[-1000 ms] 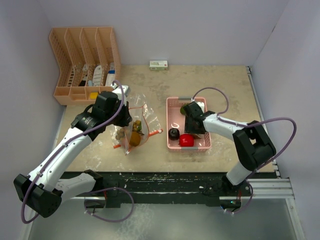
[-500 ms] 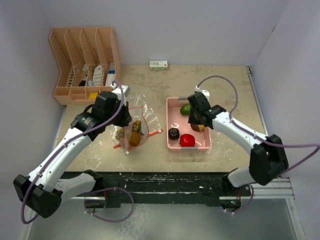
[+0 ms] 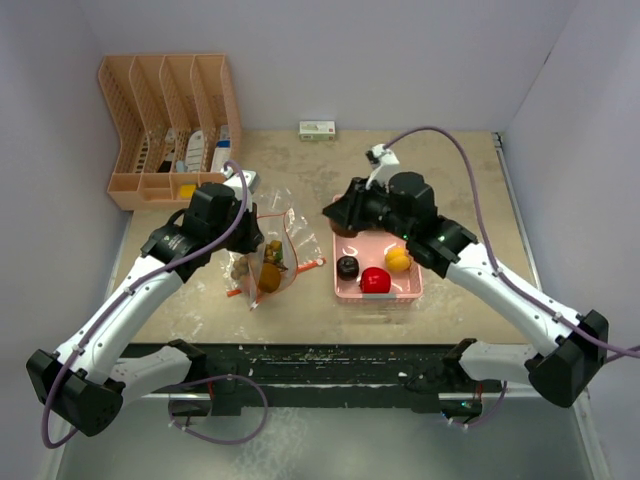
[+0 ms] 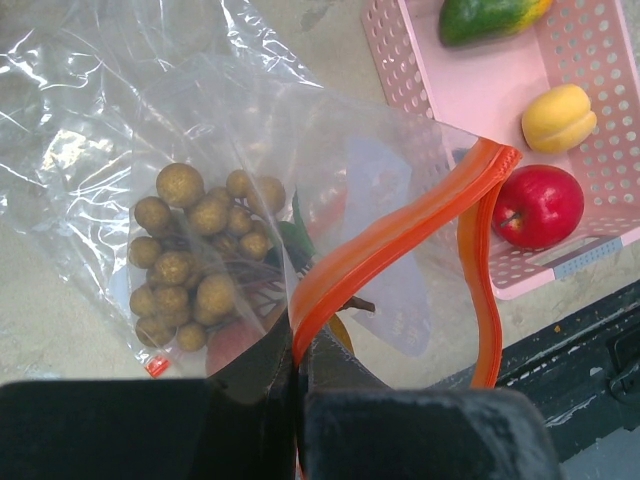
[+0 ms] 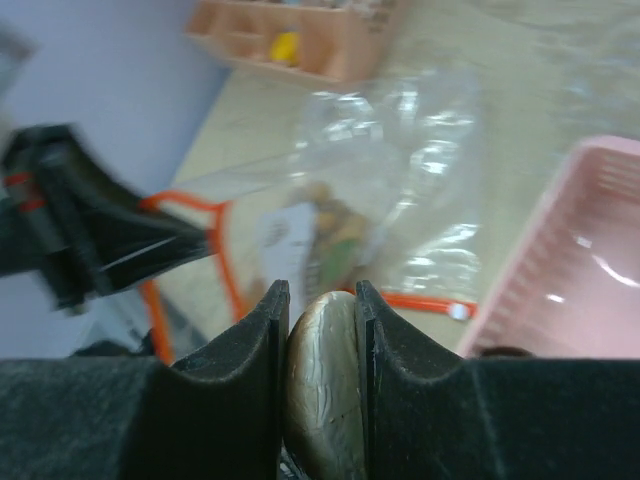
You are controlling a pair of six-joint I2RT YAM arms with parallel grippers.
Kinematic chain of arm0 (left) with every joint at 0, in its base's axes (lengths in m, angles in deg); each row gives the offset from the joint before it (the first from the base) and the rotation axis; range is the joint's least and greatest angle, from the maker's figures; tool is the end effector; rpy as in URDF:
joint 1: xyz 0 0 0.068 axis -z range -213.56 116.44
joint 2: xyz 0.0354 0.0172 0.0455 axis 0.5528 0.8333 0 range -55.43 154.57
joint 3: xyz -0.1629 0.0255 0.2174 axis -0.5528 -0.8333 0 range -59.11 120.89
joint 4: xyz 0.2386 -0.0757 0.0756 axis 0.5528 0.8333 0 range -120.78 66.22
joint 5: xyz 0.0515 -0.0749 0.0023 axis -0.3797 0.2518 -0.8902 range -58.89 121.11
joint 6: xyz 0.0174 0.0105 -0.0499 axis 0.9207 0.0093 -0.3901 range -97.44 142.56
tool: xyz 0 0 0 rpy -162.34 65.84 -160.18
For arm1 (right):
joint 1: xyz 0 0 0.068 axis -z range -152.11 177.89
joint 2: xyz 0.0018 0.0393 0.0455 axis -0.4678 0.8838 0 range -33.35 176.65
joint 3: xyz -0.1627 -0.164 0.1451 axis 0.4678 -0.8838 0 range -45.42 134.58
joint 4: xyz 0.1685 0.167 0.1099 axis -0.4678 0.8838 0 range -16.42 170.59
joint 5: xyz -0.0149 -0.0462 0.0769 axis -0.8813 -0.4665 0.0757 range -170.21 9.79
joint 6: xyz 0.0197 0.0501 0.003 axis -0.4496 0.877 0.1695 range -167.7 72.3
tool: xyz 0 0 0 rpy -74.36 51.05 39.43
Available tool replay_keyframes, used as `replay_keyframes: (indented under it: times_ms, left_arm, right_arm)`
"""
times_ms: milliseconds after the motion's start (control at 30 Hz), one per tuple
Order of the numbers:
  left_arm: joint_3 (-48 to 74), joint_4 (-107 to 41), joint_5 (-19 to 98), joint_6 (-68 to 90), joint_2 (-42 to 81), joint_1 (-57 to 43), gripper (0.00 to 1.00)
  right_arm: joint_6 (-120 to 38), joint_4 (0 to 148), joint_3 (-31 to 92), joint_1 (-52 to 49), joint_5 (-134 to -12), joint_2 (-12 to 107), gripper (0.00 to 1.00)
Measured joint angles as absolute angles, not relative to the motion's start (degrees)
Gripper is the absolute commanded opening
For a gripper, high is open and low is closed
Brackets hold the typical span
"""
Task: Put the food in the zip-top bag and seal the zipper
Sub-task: Place the fake fruit in the zipper food storage bag.
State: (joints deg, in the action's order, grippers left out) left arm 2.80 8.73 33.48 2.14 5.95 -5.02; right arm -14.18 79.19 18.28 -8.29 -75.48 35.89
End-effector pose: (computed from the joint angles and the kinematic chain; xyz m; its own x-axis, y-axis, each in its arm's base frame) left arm 0.1953 -0.1079 0.3386 -0.6943 -0.0194 -0.7195 0.2808 0.9131 -0.2956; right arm 0.2271 0.1697 0.3752 -0.4910 0.3227 -0.8092 -0.4589 0.6937 0.5551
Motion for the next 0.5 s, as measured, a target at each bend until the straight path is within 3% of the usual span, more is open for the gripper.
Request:
replay_keyframes:
  times_ms: [233, 500]
  left_arm:
    - [2.80, 8.70, 33.46, 2.12, 5.95, -5.02, 0.00]
    - [2.80, 8.73, 33.44, 2.01, 5.95, -5.02, 0.00]
  right_arm:
    - [-12.69, 68.85, 21.00, -23.26, -73.69, 40.87, 0.08]
    - [-8.12, 61.38, 20.91, -27.48, -75.00, 46.86, 0.08]
